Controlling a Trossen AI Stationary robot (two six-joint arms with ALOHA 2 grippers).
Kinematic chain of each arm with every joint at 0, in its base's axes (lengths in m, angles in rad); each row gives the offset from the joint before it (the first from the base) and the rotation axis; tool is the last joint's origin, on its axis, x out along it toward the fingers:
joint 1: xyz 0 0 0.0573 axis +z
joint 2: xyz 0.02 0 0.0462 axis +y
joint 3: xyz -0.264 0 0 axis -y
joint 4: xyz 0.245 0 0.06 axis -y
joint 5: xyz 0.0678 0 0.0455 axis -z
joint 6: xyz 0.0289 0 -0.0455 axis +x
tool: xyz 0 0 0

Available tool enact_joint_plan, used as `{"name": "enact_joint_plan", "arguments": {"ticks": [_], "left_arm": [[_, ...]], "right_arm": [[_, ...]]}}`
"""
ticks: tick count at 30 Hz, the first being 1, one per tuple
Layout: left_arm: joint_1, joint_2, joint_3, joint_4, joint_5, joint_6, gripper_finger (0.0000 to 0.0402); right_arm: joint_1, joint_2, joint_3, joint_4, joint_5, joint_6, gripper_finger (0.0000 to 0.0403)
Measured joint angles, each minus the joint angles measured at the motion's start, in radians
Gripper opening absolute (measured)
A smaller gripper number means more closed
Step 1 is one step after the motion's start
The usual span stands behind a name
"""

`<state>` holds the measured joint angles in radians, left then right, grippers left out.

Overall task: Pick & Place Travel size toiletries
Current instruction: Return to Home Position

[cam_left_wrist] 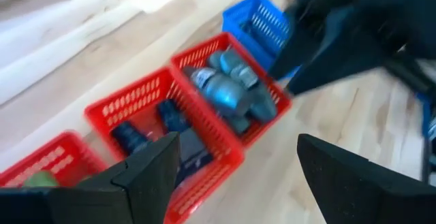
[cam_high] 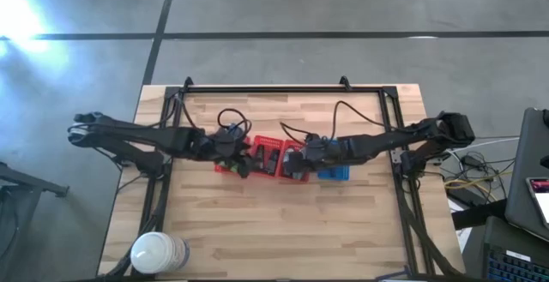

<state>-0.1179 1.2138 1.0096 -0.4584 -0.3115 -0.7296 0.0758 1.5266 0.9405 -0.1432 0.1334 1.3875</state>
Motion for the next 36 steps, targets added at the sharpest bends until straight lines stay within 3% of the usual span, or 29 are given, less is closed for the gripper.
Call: {"name": "enact_joint_plan", "arguments": {"ticks": [5, 9, 14, 18, 20, 24, 29, 36], "left_arm": [[-0.036, -0.036, 0.000, -0.065, 0.004, 0.047, 0.0300], [-0.054, -0.097, 0.000, -0.149, 0.031, 0.092, 0.0300], [-0.054, -0.177, 0.000, -0.294, 0.009, -0.044, 0.0300], [-0.060, -0.221, 0.000, -0.355, -0.027, -0.139, 0.0300], [-0.063, -0.230, 0.000, -0.324, -0.016, -0.101, 0.0300], [-0.061, -0.219, 0.000, -0.182, 0.105, 0.084, 0.0300], [-0.046, -0.206, -0.026, -0.094, 0.146, 0.196, 0.0300], [0.009, -0.262, -0.132, 0.015, 0.242, 0.263, 0.0300]], "right_arm": [[0.028, -0.091, 0.001, 0.001, 0.031, -0.124, 0.0310], [0.074, -0.192, 0.000, 0.001, 0.033, -0.330, 0.0315], [0.104, -0.319, -0.001, -0.072, 0.035, -0.547, 0.0304], [0.100, -0.420, -0.001, -0.149, 0.028, -0.489, 0.0290], [0.108, -0.467, -0.002, -0.140, 0.019, -0.486, 0.0283], [0.132, -0.520, -0.014, -0.113, 0.014, -0.574, 0.0271], [0.129, -0.566, -0.099, -0.066, -0.044, -0.577, 0.0256], [0.101, -0.682, -0.393, 0.366, -0.092, -0.579, 0.0237]]}}
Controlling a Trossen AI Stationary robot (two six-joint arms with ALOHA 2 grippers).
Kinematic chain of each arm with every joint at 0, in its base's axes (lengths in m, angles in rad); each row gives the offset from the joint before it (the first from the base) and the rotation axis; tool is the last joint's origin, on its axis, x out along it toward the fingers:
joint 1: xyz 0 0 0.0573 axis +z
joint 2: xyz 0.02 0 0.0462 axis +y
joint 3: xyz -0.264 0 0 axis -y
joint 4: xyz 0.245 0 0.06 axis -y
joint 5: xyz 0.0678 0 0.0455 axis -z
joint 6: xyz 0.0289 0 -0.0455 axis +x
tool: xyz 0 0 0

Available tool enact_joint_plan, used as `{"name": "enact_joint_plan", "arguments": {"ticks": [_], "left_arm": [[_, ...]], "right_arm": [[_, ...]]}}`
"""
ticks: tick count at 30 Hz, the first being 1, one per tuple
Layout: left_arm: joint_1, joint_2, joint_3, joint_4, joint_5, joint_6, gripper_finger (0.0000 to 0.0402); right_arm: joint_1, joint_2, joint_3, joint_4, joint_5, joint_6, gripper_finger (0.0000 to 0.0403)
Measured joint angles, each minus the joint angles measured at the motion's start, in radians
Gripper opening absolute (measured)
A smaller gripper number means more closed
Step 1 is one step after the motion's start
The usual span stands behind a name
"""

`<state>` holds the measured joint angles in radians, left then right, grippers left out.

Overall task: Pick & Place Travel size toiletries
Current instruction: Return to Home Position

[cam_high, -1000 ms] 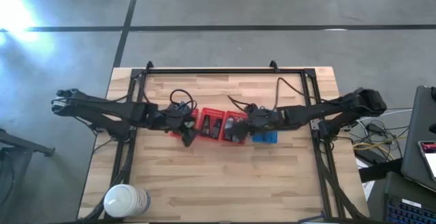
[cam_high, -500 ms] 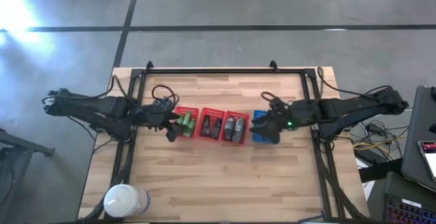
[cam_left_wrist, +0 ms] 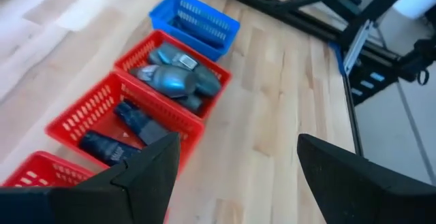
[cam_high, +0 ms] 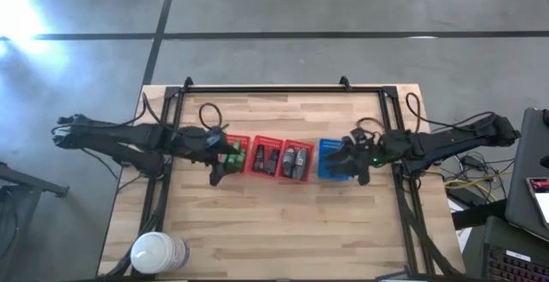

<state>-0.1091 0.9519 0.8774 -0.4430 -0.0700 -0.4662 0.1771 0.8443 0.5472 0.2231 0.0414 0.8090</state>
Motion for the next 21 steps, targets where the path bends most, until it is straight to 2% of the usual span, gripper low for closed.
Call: {"name": "enact_joint_plan", "arguments": {"ticks": [3, 6, 12, 17, 21], "left_arm": [[0.062, -0.065, -0.045, 0.029, 0.040, 0.036, 0.0300], [0.145, -0.147, -0.088, 0.037, 0.074, 0.071, 0.0300], [0.261, -0.321, -0.208, 0.052, 0.089, 0.121, 0.0300], [0.265, -0.462, -0.376, 0.151, 0.038, 0.057, 0.0300], [0.265, -0.582, -0.532, 0.284, 0.036, 0.007, 0.0300]], "right_arm": [[-0.040, -0.069, -0.123, 0.181, 0.000, -0.022, 0.0231], [-0.080, -0.141, -0.212, 0.264, 0.003, -0.038, 0.0226], [-0.097, -0.233, -0.319, 0.264, 0.011, -0.060, 0.0224], [-0.097, -0.249, -0.369, 0.266, 0.040, -0.028, 0.0235], [-0.107, -0.247, -0.381, 0.262, 0.070, -0.019, 0.0248]]}}
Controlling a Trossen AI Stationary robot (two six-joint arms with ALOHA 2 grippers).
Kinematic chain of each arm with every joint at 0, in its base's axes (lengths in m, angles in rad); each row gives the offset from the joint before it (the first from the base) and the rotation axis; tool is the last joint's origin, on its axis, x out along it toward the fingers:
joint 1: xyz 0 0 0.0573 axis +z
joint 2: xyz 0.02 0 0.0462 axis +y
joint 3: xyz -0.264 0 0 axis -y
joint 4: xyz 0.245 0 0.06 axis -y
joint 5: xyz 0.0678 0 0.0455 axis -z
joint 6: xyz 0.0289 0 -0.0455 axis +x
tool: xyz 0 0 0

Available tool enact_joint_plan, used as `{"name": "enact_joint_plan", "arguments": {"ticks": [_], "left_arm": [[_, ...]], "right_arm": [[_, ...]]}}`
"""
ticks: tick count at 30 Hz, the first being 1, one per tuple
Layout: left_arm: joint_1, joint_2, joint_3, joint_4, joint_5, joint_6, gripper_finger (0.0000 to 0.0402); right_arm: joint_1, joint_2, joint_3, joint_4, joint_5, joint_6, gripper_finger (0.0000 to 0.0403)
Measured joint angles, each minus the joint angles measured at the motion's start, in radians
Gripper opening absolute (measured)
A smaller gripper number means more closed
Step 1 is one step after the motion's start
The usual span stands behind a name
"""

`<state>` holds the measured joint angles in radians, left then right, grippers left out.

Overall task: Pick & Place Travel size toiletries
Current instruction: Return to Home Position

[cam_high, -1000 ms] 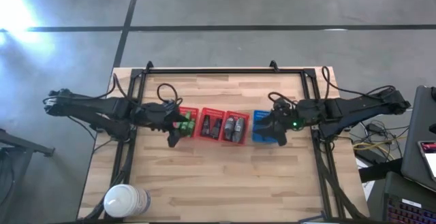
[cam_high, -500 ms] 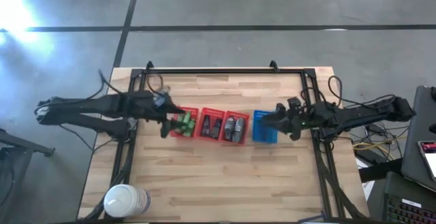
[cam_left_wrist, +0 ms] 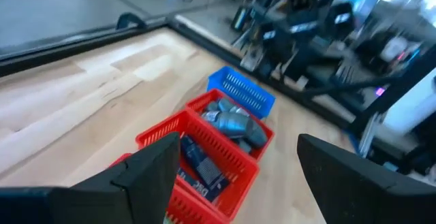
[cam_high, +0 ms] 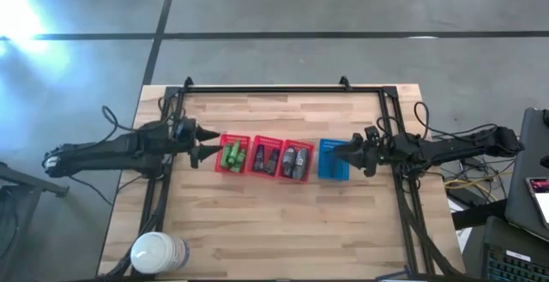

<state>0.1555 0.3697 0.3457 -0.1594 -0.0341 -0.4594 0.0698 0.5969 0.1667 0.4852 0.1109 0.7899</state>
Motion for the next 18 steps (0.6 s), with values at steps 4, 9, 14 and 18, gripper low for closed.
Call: {"name": "enact_joint_plan", "arguments": {"ticks": [4, 9, 14, 18], "left_arm": [[0.000, -0.109, -0.130, 0.084, 0.000, -0.053, 0.0300], [0.000, -0.215, -0.232, 0.115, -0.002, -0.117, 0.0300], [0.000, -0.268, -0.297, 0.112, -0.001, -0.168, 0.0300], [0.000, -0.264, -0.324, 0.145, 0.003, -0.209, 0.0300]], "right_arm": [[-0.013, -0.001, -0.009, -0.001, -0.001, -0.007, 0.0262], [-0.033, -0.001, -0.026, -0.004, -0.003, -0.016, 0.0277], [-0.046, -0.001, -0.059, -0.018, -0.003, 0.012, 0.0293], [-0.045, 0.000, -0.085, -0.017, -0.005, 0.121, 0.0306]]}}
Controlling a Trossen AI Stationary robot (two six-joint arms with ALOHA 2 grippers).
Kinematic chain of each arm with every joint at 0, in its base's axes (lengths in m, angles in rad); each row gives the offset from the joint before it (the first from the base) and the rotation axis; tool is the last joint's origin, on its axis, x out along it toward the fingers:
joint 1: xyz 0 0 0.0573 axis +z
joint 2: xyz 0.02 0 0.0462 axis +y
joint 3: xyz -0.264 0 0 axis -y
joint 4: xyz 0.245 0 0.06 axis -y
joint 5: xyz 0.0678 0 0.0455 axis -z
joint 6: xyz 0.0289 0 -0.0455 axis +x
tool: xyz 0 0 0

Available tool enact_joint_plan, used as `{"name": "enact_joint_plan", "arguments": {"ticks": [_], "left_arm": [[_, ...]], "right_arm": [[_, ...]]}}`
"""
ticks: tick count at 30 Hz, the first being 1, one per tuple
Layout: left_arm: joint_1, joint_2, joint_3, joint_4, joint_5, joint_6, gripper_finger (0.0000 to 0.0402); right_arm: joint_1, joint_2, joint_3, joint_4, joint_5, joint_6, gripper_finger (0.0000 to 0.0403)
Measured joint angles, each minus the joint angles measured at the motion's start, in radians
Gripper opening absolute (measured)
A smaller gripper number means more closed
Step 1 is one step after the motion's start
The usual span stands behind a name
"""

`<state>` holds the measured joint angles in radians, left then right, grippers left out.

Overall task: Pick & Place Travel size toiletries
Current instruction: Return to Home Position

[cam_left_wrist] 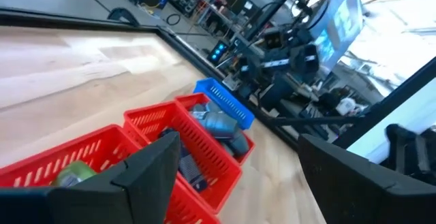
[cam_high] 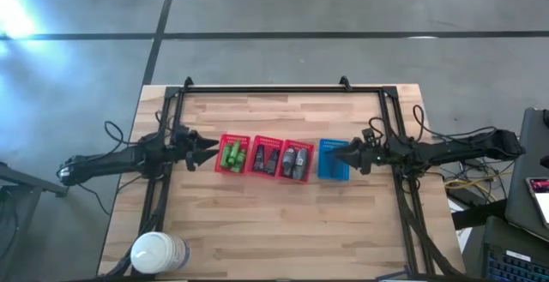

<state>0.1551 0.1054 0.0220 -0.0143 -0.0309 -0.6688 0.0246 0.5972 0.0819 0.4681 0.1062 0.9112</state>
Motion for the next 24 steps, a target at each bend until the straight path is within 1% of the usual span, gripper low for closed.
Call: {"name": "enact_joint_plan", "arguments": {"ticks": [6, 7, 8, 10, 11, 12, 16, 20, 24], "left_arm": [[0.000, 0.007, -0.003, 0.007, 0.003, -0.002, 0.0300], [0.000, 0.007, -0.003, 0.006, 0.003, -0.002, 0.0300], [0.000, 0.007, -0.003, 0.006, 0.003, -0.002, 0.0300], [-0.003, -0.006, -0.004, 0.006, 0.003, -0.002, 0.0300], [-0.011, -0.021, -0.005, 0.008, 0.001, -0.002, 0.0300], [-0.017, -0.039, -0.007, 0.008, 0.001, -0.002, 0.0300], [-0.044, -0.104, -0.009, 0.008, 0.002, -0.002, 0.0300], [-0.069, -0.104, -0.012, 0.051, -0.004, -0.002, 0.0300], [-0.078, -0.104, -0.012, 0.052, -0.004, -0.002, 0.0300]], "right_arm": [[0.000, 0.000, -0.043, -0.001, 0.010, 0.145, 0.0324], [0.000, 0.000, -0.044, 0.000, 0.009, 0.149, 0.0328], [0.000, 0.000, -0.044, 0.012, -0.007, 0.097, 0.0330], [0.000, 0.000, -0.044, 0.078, -0.104, -0.063, 0.0336], [0.002, -0.001, -0.044, 0.118, -0.150, -0.116, 0.0339], [0.002, -0.002, -0.044, 0.146, -0.172, -0.144, 0.0342], [0.000, -0.001, -0.044, 0.166, -0.187, -0.213, 0.0349], [-0.002, 0.000, -0.050, 0.166, -0.179, -0.255, 0.0354], [-0.001, 0.000, -0.050, 0.168, -0.199, -0.354, 0.0351]]}}
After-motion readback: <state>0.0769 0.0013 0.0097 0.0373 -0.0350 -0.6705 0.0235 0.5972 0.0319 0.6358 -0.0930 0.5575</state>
